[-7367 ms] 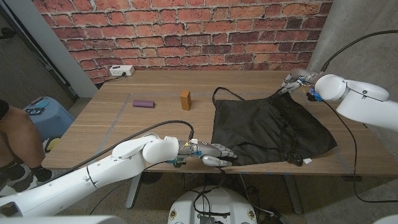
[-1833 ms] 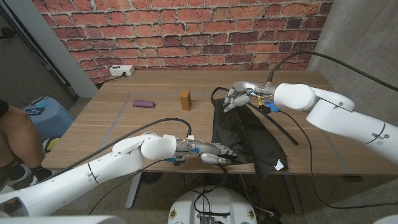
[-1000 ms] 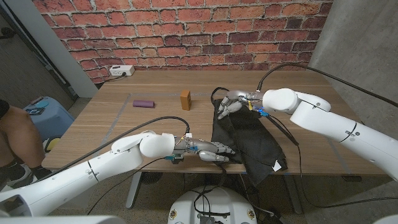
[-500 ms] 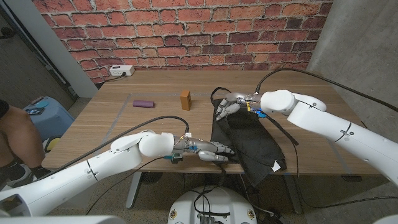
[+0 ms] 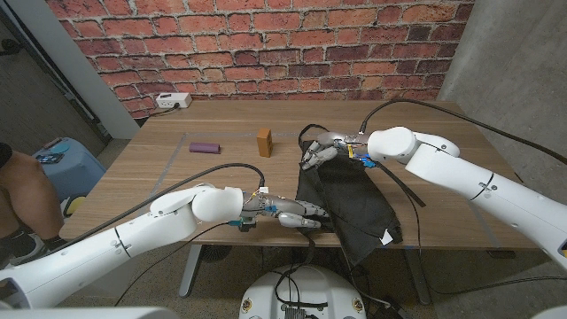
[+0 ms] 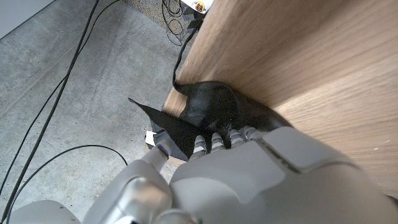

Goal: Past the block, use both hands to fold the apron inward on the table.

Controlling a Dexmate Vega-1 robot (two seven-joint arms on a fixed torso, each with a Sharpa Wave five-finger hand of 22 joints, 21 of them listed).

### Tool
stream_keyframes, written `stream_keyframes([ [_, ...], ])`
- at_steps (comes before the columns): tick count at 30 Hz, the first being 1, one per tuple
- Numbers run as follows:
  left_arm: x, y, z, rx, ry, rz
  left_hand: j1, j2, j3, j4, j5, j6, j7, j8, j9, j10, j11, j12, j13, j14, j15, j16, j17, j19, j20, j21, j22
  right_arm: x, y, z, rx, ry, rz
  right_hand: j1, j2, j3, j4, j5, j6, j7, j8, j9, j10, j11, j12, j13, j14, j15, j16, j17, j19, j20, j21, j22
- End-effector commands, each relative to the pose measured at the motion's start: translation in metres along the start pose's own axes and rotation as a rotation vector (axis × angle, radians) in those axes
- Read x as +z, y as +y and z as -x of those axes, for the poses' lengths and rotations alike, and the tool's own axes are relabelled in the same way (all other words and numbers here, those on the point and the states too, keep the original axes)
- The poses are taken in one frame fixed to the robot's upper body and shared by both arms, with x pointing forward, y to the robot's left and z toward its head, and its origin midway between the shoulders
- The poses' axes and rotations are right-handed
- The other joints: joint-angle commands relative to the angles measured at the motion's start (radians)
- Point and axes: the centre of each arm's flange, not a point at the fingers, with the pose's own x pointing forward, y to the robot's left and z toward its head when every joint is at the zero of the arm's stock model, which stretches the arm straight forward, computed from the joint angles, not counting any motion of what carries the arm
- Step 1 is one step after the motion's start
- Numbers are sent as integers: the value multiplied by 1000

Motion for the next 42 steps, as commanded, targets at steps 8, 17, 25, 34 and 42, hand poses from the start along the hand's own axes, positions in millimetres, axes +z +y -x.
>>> stream_keyframes([
  [8, 6, 6, 23, 8, 27, 9, -60, -62, 12, -2, -2, -11, -1, 0, 2, -6, 0, -1, 0, -56, -2, 1, 2, -108, -1, -1, 3, 3, -5, -6, 36, -5, -21, -23, -3, -1, 7, -2, -17, 6, -16, -8, -37, 17, -42, -25, -15, -14, -21, -27, -7, 12, 3, 3],
  [17, 8, 9, 30, 9, 53, 9, -58, -61, 17, -2, -1, -10, -2, 0, 2, -6, 0, 0, 0, -54, -3, 1, 2, -104, -1, 0, 3, 13, -5, -9, 72, -55, -24, -41, -9, -4, 8, -3, -38, 13, -31, -20, -83, 39, -91, -53, -39, 13, -41, -58, -12, 19, 1, 4],
  [25, 9, 9, 31, 9, 55, 10, -57, -60, 21, -2, -1, -11, -2, 0, 2, -5, 0, 0, 0, -54, -3, 1, 1, -102, 1, -1, 2, 25, -6, -9, 93, -83, -14, -96, -26, -28, 26, -4, -77, 42, -51, -32, -110, 67, -134, -81, -67, 45, -40, -66, -24, 43, -5, 4],
  [34, 12, 9, 36, 13, 65, 8, -57, -60, 25, -2, -1, -13, -2, -1, 2, -6, 0, 0, 0, -52, -4, 1, 1, -101, 1, -1, 2, 36, -8, -9, 104, -98, 2, -104, -27, -29, 25, 0, -98, 56, -61, -38, -118, 79, -156, -96, -78, 66, -45, -81, -25, 49, -6, 4],
  [42, 15, 10, 47, 11, 83, 24, -57, -60, 28, -2, -1, -14, -1, -1, 2, -6, 0, 0, 0, -52, -4, 1, 1, -100, 2, -1, 2, 40, -14, -10, 95, -99, 10, -104, -24, -28, 24, 1, -100, 57, -62, -41, -119, 81, -165, -103, -84, 69, -45, -83, -28, 50, -7, 4],
])
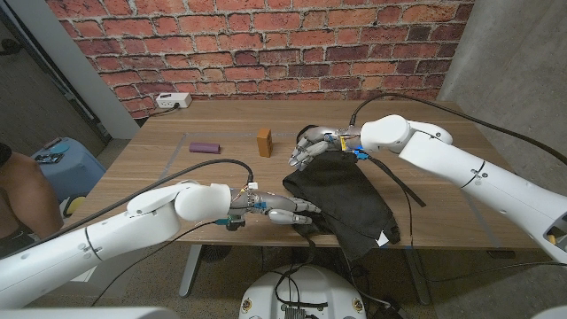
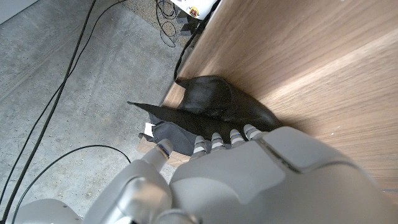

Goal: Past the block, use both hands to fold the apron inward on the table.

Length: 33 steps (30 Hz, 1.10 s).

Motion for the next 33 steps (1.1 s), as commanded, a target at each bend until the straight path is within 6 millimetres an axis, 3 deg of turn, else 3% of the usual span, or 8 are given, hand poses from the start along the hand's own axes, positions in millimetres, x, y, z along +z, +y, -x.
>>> stream_keyframes([
  [1, 4, 3, 14, -2, 21, 16, -56, -60, 9, -2, -1, -6, -2, 0, 2, -6, 1, 0, 0, -52, -5, 1, 1, -99, 2, -1, 2, 9, -8, -1, -1, -11, 14, -7, 3, 0, -4, 6, -3, 1, -4, 2, -1, 7, -5, -1, -3, 6, -1, 1, -1, 7, -3, 2],
  [17, 14, 20, 35, 0, 49, 3, -56, -60, 17, -2, -1, -8, -3, 0, 2, -7, -1, -1, 0, -51, -5, 1, 1, -95, 2, -1, 2, 0, -14, -1, -5, 4, 6, -4, 10, 4, -10, 8, -6, 0, -5, -3, -3, 8, -23, -15, -11, 9, 4, -2, -5, 12, -6, 2],
  [25, 14, 23, 27, 33, 46, 1, -56, -60, 21, -2, -1, -8, -3, 0, 2, -7, 0, -1, 0, -51, -6, 0, 1, -96, 1, -2, 2, -4, -16, 0, -6, 6, -5, 2, 13, 7, -14, 9, -6, -1, -5, -5, 0, 7, -30, -21, -16, 7, 7, -2, -7, 11, -6, 2],
  [33, 10, 32, 13, 67, 36, -35, -56, -61, 24, -2, -2, -10, -3, -1, 2, -7, 0, -1, 1, -52, -6, 0, 1, -96, 0, -2, 2, -14, -22, 5, -23, 7, -25, -3, 13, 8, -16, 7, -1, -12, -4, -9, 4, -21, -45, -34, -16, -10, 4, -18, -4, -1, -5, 3],
])
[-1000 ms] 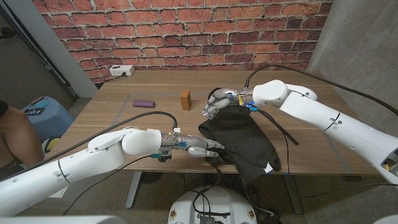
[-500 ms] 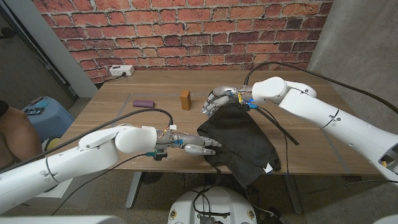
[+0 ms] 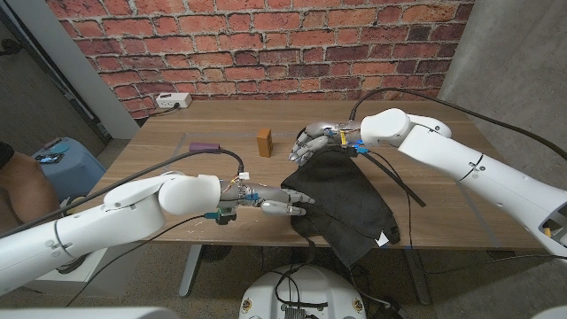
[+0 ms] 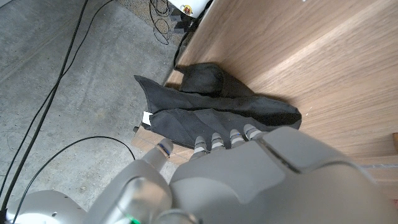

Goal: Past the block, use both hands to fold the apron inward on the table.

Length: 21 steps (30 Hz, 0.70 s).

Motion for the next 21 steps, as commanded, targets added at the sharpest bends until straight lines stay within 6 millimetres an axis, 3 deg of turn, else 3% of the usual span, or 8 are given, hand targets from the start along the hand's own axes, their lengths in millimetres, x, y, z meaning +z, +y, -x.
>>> stream_keyframes([
  [1, -3, 9, -14, 36, -7, -30, -56, -61, 7, 1, -2, -8, 1, -1, 2, -7, -1, 0, 1, -52, -6, 0, 1, -96, 0, -3, 1, -11, -7, 6, -17, 4, -24, -1, 11, 0, -8, 3, 2, -12, 0, 0, -1, -20, -9, -4, 0, -13, 3, -4, 1, -7, -1, 3],
  [11, -10, 10, -33, 18, -20, -51, -55, -62, 10, 0, -2, -7, 0, -1, 2, -6, -1, 0, 1, -49, -5, 1, 1, -95, -2, -3, 1, -25, -21, 14, -66, 22, -53, -6, 16, -2, -11, 1, -20, -37, -9, -5, -29, -24, -46, -23, -42, -18, 7, 2, -27, -5, -12, 3],
  [21, -11, 8, -43, 3, -27, -36, -56, -63, 13, 0, -2, -8, 0, 0, 2, -6, -2, 0, 1, -46, -9, 2, 1, -93, -3, -3, 1, -36, -33, 23, -148, -1, -89, -13, 23, -1, -10, 0, -36, -26, -14, -8, -38, -18, -66, -34, -64, -11, 5, -1, -36, -8, -16, 4],
])
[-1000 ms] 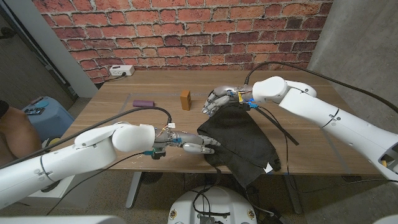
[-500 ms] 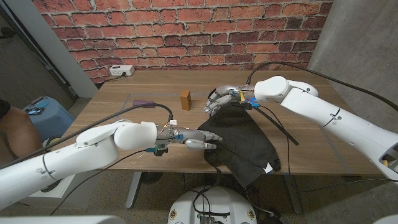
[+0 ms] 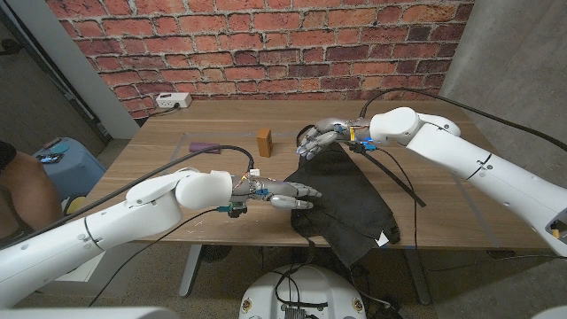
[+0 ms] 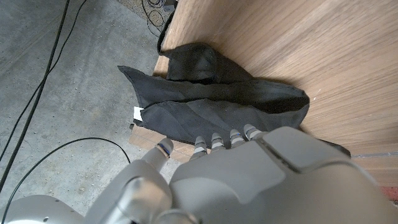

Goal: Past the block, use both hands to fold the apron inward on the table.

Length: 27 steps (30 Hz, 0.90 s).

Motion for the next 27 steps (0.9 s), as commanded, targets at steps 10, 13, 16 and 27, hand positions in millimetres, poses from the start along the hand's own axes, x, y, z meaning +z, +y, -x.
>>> stream_keyframes([
  [10, -3, -5, -24, -27, -15, 41, -56, -63, 9, 1, -2, -7, 0, 0, 2, -6, -3, 0, 1, -45, -8, 2, 1, -92, -3, -3, 1, -22, -23, 13, -125, -47, -63, -9, 10, -2, -8, -1, -27, 5, -7, -3, -21, 0, -34, -18, -31, 2, -5, -20, -23, -13, -9, 4],
  [13, -4, -7, -26, -26, -11, 51, -56, -63, 10, 2, -3, -7, 0, 0, 2, -6, -3, 0, 1, -45, -8, 1, 1, -92, -4, -3, 1, -25, -25, 15, -140, -55, -70, -10, 10, -2, -9, 0, -32, 3, -8, -4, -21, 2, -39, -21, -44, 1, -7, -22, -30, -12, -11, 4],
  [16, -6, -10, -28, -33, -5, 58, -56, -63, 10, 2, -3, -6, 0, 1, 2, -6, -2, 0, 1, -45, -8, 1, 1, -92, -3, -3, 1, -29, -28, 16, -152, -63, -77, -11, 12, 0, -10, 0, -15, 2, 0, -5, -12, 0, -44, -27, -33, -7, -1, -27, -30, -25, -11, 3],
  [27, -10, -20, -33, -44, 2, 49, -56, -64, 12, 2, -3, -8, -1, 0, 2, -7, -3, 0, 1, -47, -8, 1, 2, -94, -2, -5, 1, -39, -38, 17, -212, -70, -115, -11, 16, 2, -13, 0, -12, -8, 1, -6, -5, -8, -54, -35, -38, -15, 1, -34, -30, -34, -12, 3],
])
